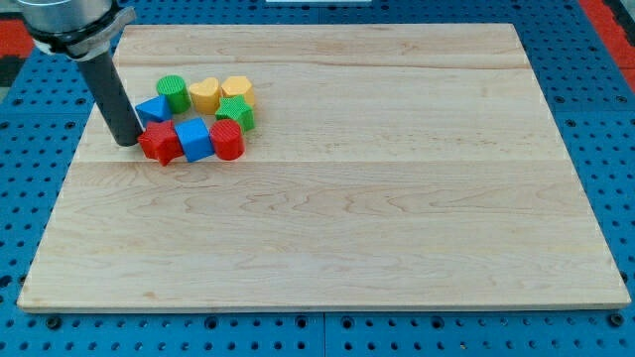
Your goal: Push red star below blue triangle
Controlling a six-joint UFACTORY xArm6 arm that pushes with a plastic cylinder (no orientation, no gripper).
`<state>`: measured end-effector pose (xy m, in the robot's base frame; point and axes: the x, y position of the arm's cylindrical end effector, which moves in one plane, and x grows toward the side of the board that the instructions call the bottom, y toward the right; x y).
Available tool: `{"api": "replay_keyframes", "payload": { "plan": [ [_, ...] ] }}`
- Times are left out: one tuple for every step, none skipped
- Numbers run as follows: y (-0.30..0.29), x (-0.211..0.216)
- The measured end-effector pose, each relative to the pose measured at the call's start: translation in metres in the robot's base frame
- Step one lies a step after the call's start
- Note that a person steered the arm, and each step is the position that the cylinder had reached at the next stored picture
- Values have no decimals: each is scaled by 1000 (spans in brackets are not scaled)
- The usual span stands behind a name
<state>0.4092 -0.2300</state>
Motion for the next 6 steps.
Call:
{"api": "replay_keyframes", "payload": {
  "plan": [
    [27, 43],
    [25, 83],
    [64, 95],
    [98, 79],
    [86, 67],
    [85, 50]
  ]
}}
